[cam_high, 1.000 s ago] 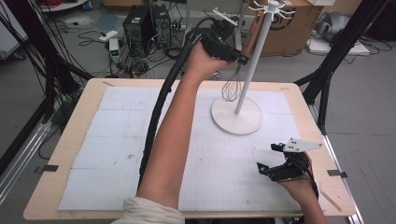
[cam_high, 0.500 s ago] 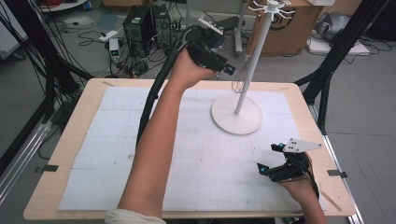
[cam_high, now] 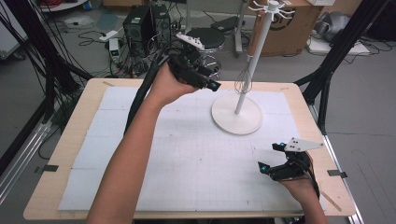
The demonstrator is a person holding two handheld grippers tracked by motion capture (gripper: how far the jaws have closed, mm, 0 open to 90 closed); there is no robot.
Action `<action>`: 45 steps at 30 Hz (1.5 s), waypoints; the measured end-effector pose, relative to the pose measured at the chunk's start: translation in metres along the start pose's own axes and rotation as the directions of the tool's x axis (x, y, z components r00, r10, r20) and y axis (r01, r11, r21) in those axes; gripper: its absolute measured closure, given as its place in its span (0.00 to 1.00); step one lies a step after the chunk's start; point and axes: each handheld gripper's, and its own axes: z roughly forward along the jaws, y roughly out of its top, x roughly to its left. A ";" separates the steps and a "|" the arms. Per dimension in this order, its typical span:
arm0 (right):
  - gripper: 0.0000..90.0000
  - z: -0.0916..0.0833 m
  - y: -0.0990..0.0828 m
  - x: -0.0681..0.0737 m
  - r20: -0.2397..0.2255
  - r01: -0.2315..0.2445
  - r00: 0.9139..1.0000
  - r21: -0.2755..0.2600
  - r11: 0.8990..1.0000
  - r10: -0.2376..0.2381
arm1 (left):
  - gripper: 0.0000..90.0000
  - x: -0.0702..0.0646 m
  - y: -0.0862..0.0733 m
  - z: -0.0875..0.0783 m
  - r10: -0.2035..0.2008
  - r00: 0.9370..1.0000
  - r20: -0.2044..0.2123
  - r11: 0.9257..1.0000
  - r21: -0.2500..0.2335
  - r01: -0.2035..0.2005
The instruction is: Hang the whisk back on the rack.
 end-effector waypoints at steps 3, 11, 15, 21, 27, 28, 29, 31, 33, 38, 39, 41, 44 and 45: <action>0.01 0.002 0.000 0.000 -0.003 0.004 1.000 0.007 1.000 -0.004 | 0.24 -0.001 -0.011 -0.006 -0.005 1.000 0.009 1.000 -0.004 0.005; 0.01 0.006 0.000 0.002 -0.004 0.007 1.000 0.016 1.000 -0.007 | 0.18 -0.007 -0.040 -0.023 -0.003 1.000 0.021 1.000 -0.025 0.004; 0.01 0.007 0.000 0.003 -0.003 0.012 1.000 0.021 1.000 -0.012 | 0.17 -0.011 -0.056 -0.030 -0.002 1.000 0.029 0.999 -0.048 0.003; 0.01 0.007 0.000 0.003 -0.006 0.010 1.000 0.019 1.000 -0.010 | 0.15 -0.017 -0.084 -0.042 0.004 0.999 0.039 0.997 -0.079 -0.001; 0.01 0.012 0.000 0.004 -0.016 0.024 1.000 0.036 0.999 -0.023 | 0.13 -0.024 -0.114 -0.049 -0.007 0.999 0.048 0.995 -0.101 0.012; 0.01 0.013 0.000 0.005 -0.016 0.025 1.000 0.036 0.999 -0.024 | 0.13 -0.025 -0.117 -0.050 -0.007 0.999 0.053 0.994 -0.106 0.013; 0.01 0.013 0.000 0.005 -0.017 0.025 1.000 0.038 0.999 -0.024 | 0.12 -0.026 -0.121 -0.051 -0.006 0.999 0.053 0.995 -0.102 0.011; 0.01 0.013 0.000 0.006 -0.016 0.016 1.000 0.039 0.999 -0.015 | 0.12 -0.028 -0.127 -0.052 -0.003 0.999 0.039 0.995 -0.098 0.007; 0.01 0.013 0.001 0.005 -0.013 0.012 1.000 0.034 0.999 -0.012 | 0.11 -0.030 -0.134 -0.050 -0.008 0.999 0.038 0.995 -0.102 0.012; 0.01 0.013 0.001 0.005 -0.016 0.014 1.000 0.029 0.999 -0.013 | 0.09 -0.035 -0.154 -0.046 -0.021 0.999 0.037 0.996 -0.091 0.024; 0.01 0.013 0.000 0.005 -0.016 0.012 1.000 0.028 1.000 -0.012 | 0.08 -0.036 -0.158 -0.046 -0.022 0.999 0.040 0.996 -0.088 0.025; 0.01 0.013 0.000 0.005 -0.018 0.008 1.000 0.028 1.000 -0.008 | 0.08 -0.038 -0.165 -0.047 -0.034 0.999 0.035 0.995 -0.088 0.037; 0.01 0.014 0.000 0.005 -0.019 0.013 1.000 0.026 1.000 -0.012 | 0.08 -0.041 -0.176 -0.049 -0.049 0.998 0.031 0.995 -0.089 0.052; 0.01 0.014 0.000 0.005 -0.020 0.010 1.000 0.028 1.000 -0.010 | 0.08 -0.042 -0.179 -0.049 -0.054 0.998 0.032 0.995 -0.087 0.057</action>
